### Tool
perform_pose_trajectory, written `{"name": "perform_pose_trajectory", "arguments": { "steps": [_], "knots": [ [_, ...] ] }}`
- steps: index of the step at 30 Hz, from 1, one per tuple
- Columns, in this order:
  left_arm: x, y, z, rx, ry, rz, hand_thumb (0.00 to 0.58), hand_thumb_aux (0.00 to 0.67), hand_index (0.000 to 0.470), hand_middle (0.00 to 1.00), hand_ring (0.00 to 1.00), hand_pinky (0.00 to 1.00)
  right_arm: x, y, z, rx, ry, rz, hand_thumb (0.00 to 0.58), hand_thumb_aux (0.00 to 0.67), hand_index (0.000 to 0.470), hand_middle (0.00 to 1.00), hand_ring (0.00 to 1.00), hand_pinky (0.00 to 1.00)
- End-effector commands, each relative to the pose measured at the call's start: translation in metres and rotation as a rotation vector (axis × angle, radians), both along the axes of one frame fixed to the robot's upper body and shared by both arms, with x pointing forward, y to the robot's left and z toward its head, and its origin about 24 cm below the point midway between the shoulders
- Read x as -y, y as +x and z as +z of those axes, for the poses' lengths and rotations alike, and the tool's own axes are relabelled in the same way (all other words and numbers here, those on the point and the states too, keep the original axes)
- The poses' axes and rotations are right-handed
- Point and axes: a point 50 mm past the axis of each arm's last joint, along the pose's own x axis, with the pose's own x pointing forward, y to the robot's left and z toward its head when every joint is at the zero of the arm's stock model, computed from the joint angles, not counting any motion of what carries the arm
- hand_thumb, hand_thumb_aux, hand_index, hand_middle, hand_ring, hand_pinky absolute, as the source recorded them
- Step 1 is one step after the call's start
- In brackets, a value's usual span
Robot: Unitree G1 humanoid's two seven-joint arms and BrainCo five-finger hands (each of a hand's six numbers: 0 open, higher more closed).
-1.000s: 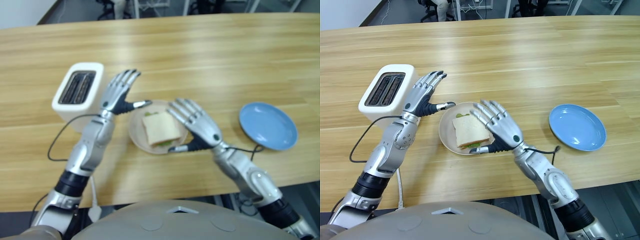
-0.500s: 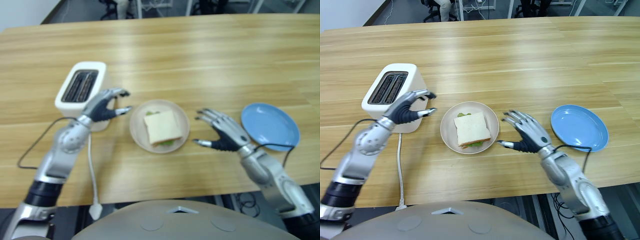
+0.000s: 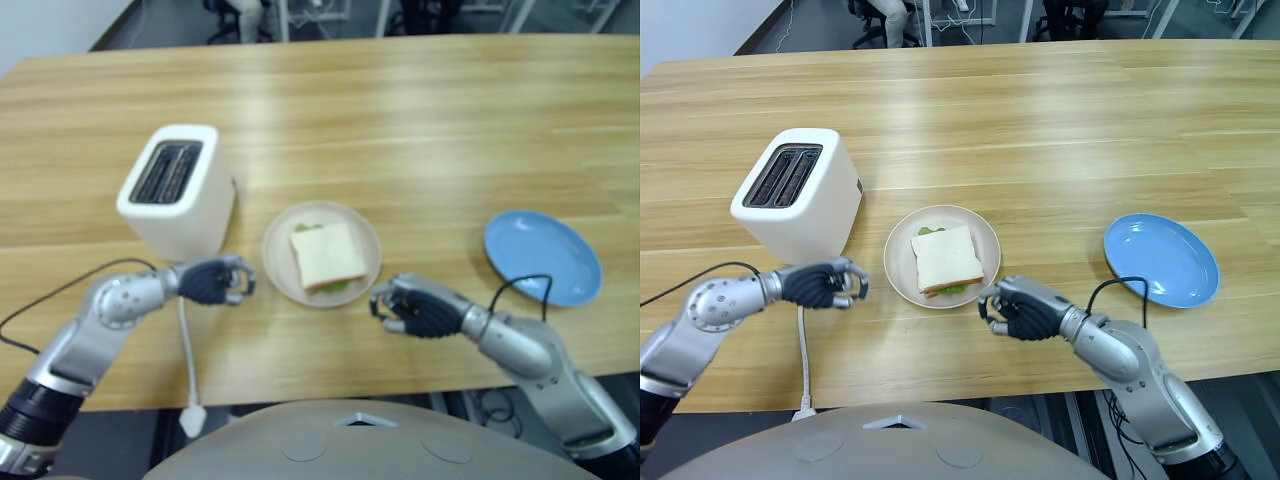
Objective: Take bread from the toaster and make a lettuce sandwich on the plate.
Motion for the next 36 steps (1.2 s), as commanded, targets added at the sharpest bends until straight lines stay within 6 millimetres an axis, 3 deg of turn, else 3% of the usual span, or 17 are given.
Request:
{"name": "perform_pose_trajectory", "arguments": {
  "steps": [1,6,11,19,25,31,36],
  "knots": [
    [0.015,-0.012,-0.024,-0.101,0.086,-0.069,0.580,0.670,0.460,1.00,1.00,1.00,-0.005,-0.008,-0.022,-0.126,-0.070,0.058,0.580,0.670,0.460,1.00,1.00,1.00],
    [0.031,-0.023,-0.042,-0.183,0.142,-0.139,0.580,0.670,0.460,1.00,1.00,1.00,-0.006,-0.005,-0.041,-0.161,-0.179,0.091,0.580,0.670,0.460,1.00,1.00,1.00],
    [0.034,-0.012,-0.052,-0.164,0.177,-0.131,0.580,0.670,0.460,1.00,1.00,1.00,-0.005,0.009,-0.051,-0.129,-0.241,0.083,0.580,0.670,0.460,1.00,1.00,1.00],
    [0.040,0.043,-0.055,0.081,0.203,0.008,0.580,0.670,0.460,1.00,1.00,1.00,0.000,0.076,-0.065,0.098,-0.259,-0.088,0.580,0.670,0.460,1.00,1.00,1.00],
    [0.045,0.081,-0.064,0.185,0.236,0.078,0.580,0.670,0.460,1.00,1.00,1.00,-0.018,0.108,-0.075,0.234,-0.276,-0.081,0.580,0.670,0.460,1.00,1.00,1.00],
    [0.045,0.119,-0.059,0.326,0.268,0.171,0.580,0.670,0.460,1.00,1.00,1.00,-0.030,0.149,-0.069,0.389,-0.281,-0.131,0.580,0.670,0.460,1.00,1.00,1.00],
    [0.046,0.142,-0.054,0.401,0.273,0.227,0.580,0.670,0.460,1.00,1.00,1.00,-0.029,0.171,-0.063,0.456,-0.296,-0.178,0.580,0.670,0.460,1.00,1.00,1.00]
  ]
}}
